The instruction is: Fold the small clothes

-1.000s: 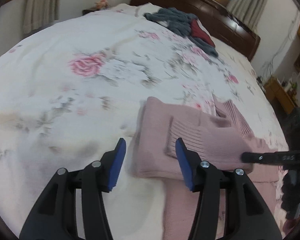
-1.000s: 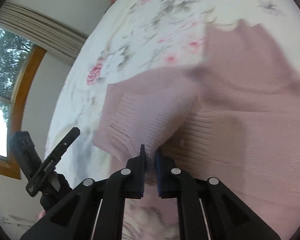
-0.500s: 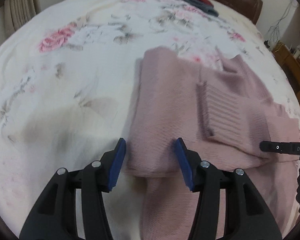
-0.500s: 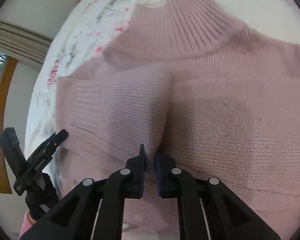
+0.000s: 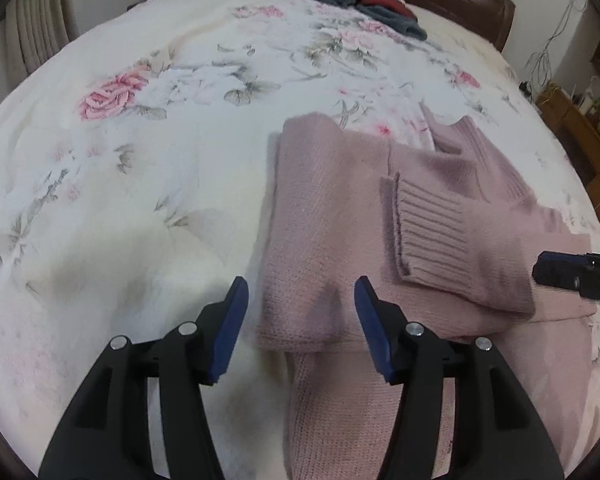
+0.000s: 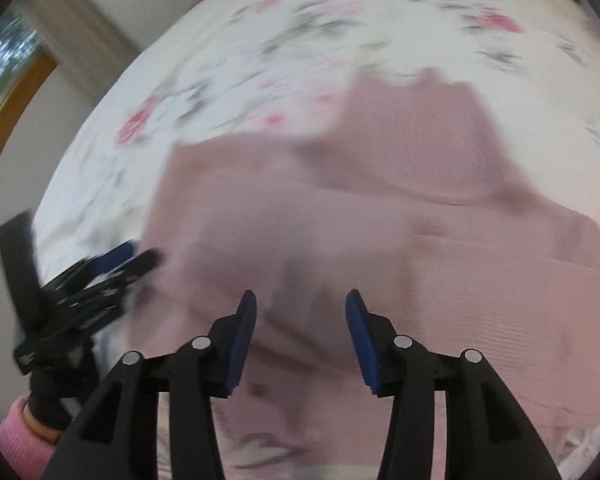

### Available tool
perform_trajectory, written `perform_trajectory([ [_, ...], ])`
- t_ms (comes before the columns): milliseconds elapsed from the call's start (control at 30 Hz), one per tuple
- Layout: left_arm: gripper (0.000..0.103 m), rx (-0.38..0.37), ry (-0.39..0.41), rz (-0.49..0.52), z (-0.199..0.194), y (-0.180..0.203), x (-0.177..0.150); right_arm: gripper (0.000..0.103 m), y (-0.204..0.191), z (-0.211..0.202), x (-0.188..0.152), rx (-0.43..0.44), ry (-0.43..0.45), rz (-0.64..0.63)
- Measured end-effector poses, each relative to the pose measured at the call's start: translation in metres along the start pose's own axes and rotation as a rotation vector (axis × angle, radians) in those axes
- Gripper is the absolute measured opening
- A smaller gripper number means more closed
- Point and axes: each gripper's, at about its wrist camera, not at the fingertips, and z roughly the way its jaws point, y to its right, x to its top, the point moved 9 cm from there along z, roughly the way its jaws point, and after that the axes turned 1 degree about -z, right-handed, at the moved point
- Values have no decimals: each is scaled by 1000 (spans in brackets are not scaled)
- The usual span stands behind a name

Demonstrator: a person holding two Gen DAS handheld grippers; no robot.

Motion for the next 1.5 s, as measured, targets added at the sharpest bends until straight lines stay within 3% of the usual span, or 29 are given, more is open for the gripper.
perform_trajectory([
  [200,56,-46,-61,-69,17,-13,-4,48,-36,40,7,35,-71,-37],
  [300,57,-45,-62,-53,18,-12,-5,59,-45,56,10,-14,-87,-76],
  [400,59,-32,-62,-38,20,-10,-5,61,-46,71,10,-62,-112,-112],
  [433,59,-28,-63,-36,21,-9,-5,58,-45,73,9,-74,-111,-122],
  [500,60,-22,-65,-37,22,-9,-5,35,-41,72,11,-108,-103,-134],
  [567,61,-20,-66,-39,23,-9,-4,15,-36,65,12,-76,-95,-98],
  [667,63,-20,-68,-39,23,-9,-4,10,-25,44,8,21,-60,-18],
  [867,63,-8,-64,-36,24,-9,-4,7,16,-10,-7,60,38,104],
  [1167,63,9,-62,-32,25,-9,-4,7,114,-80,-29,50,154,322],
  [1267,64,15,-62,-28,26,-7,-4,7,149,-88,-44,24,145,379],
  [1433,68,34,-62,0,26,-4,-5,8,182,-63,-82,90,36,501],
  [1500,67,26,-69,-7,25,-5,-5,15,186,-54,-97,90,-2,516],
])
